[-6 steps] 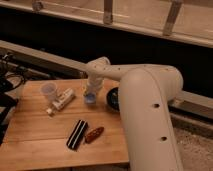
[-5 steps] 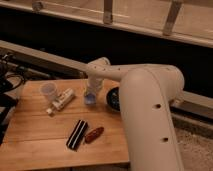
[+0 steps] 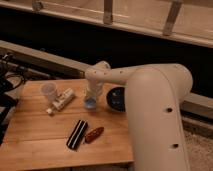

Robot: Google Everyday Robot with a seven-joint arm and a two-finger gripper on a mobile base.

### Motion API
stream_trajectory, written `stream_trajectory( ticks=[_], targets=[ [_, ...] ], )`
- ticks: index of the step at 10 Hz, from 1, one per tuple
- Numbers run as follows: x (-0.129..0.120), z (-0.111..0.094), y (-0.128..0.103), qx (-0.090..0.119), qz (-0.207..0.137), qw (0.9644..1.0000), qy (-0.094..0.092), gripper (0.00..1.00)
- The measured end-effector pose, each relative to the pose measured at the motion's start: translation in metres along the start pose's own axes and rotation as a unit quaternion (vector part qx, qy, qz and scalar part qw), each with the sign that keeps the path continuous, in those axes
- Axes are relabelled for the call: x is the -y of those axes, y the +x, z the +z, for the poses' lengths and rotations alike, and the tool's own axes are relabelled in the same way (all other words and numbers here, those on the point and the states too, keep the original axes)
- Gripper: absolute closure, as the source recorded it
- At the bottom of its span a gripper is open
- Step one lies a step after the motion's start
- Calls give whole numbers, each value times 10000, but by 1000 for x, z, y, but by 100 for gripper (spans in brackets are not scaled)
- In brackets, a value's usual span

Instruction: Wipe the white sponge on the table

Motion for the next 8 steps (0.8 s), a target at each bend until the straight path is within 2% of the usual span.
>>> stream_trajectory(
  ticks=[2, 5, 8],
  targets=[
    [-12, 3, -9, 113, 13, 9999, -6, 100],
    [8, 8, -47, 307, 344, 9989, -16, 100],
    [24, 16, -69, 330, 660, 9972, -88, 100]
  ],
)
